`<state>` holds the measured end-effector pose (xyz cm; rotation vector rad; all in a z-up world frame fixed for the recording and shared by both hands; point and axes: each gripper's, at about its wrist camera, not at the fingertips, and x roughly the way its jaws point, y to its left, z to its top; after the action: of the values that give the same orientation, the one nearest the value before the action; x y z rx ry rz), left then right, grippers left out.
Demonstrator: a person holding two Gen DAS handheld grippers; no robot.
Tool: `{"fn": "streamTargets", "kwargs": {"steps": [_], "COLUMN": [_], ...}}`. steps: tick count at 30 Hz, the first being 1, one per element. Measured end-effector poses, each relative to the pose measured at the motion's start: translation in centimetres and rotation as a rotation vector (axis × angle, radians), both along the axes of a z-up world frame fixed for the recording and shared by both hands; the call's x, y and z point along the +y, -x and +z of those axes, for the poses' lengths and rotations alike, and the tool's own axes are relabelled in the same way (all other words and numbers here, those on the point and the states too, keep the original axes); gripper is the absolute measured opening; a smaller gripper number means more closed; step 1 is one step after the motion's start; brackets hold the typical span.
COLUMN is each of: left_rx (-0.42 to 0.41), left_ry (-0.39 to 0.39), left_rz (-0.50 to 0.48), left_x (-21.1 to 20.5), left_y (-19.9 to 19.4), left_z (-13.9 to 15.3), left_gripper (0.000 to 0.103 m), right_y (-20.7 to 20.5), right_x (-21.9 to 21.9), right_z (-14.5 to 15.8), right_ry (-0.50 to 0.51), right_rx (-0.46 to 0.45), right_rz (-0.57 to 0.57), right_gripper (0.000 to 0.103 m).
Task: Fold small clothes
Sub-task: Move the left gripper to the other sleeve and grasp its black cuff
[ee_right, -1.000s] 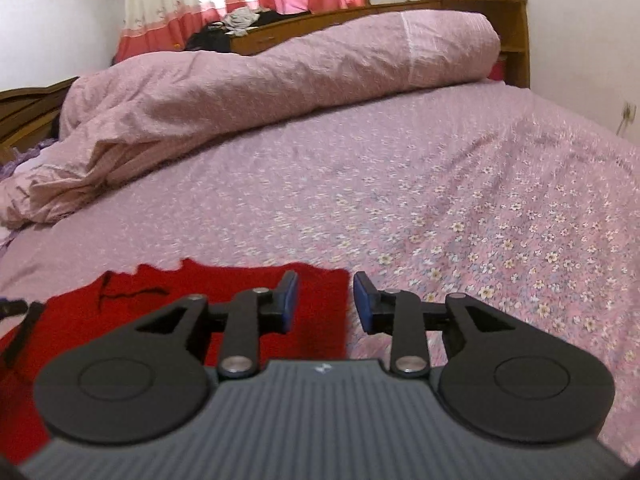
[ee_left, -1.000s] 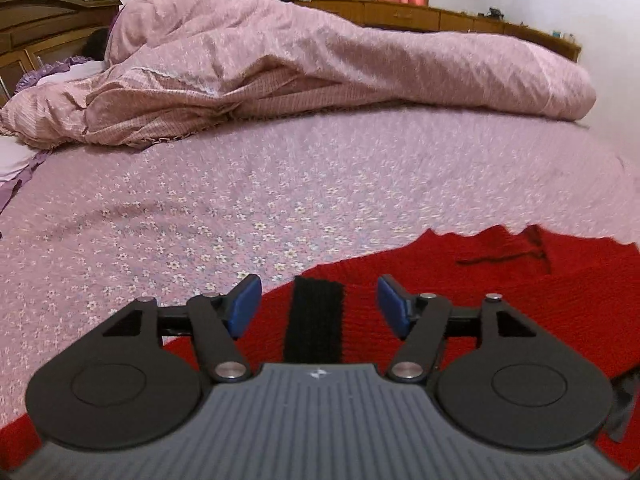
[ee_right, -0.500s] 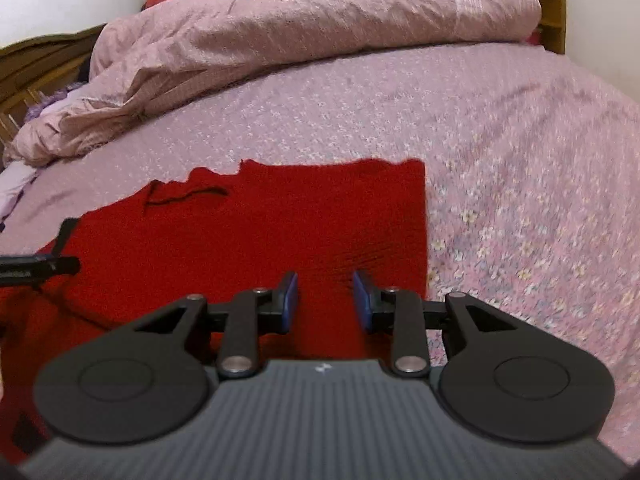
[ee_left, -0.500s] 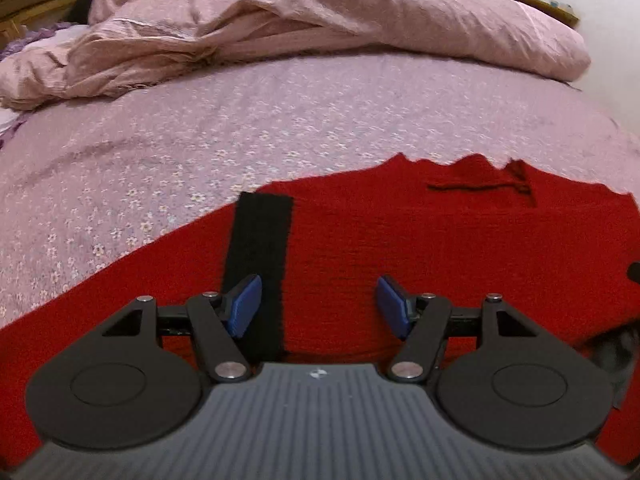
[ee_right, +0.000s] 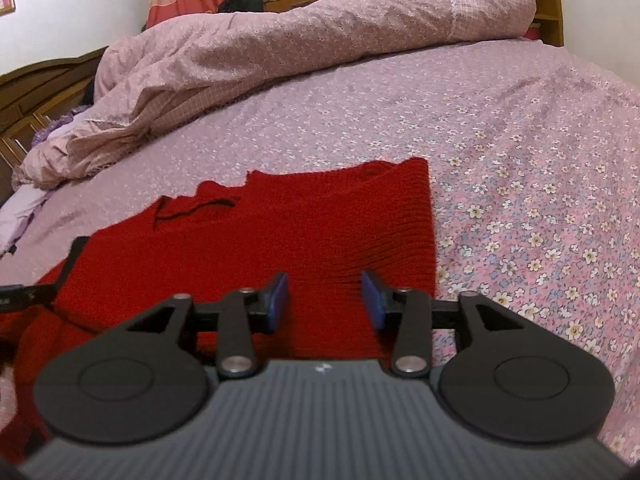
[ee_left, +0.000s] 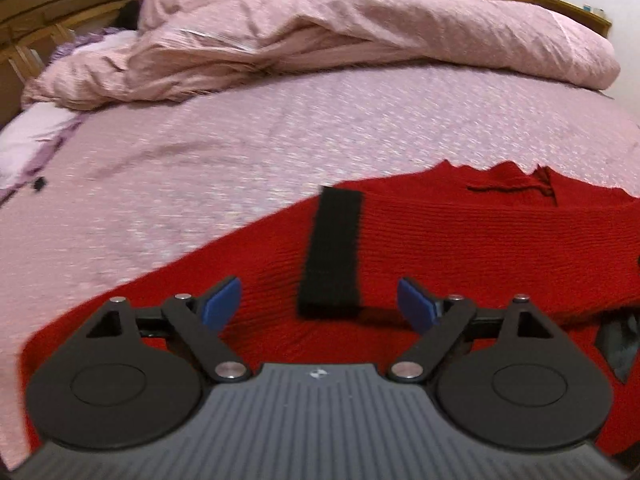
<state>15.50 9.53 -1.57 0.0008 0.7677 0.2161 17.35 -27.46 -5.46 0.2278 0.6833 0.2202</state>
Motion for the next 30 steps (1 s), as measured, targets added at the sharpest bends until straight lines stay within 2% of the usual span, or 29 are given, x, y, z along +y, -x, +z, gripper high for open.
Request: {"fn": "streamTargets", "kwargs": {"steps": [7, 14, 22, 30], "left_rx": [0.003, 0.051, 0.131, 0.145], "left_ry": [-0.007, -0.041, -0.028, -0.072], "left_rz": [0.128, 0.186, 0.186, 0.244], "left_x": [3.2, 5.5, 6.1, 6.7], "left_y": [4.9, 10.5, 14.8, 15.9], "left_z": [2.1, 2.0, -0.1, -3.5], "left_gripper": [0.091, 0.091, 0.092, 0.092], "right_y": [1.5, 3.2, 5.4, 8.7], "right_x": [0.1, -0.1, -0.6, 0.1], "right_z": [1.4, 3.7, 6.3, 7.1], "right_ry": [-0.031, -0.027, -0.028, -0.064], "right_rx": [-0.025, -0.042, -0.035, -0.033], "right_rz": [-0.020, -0.020, -0.023, 0.005], "right_gripper": [0.051, 0.051, 0.051, 0.051]}}
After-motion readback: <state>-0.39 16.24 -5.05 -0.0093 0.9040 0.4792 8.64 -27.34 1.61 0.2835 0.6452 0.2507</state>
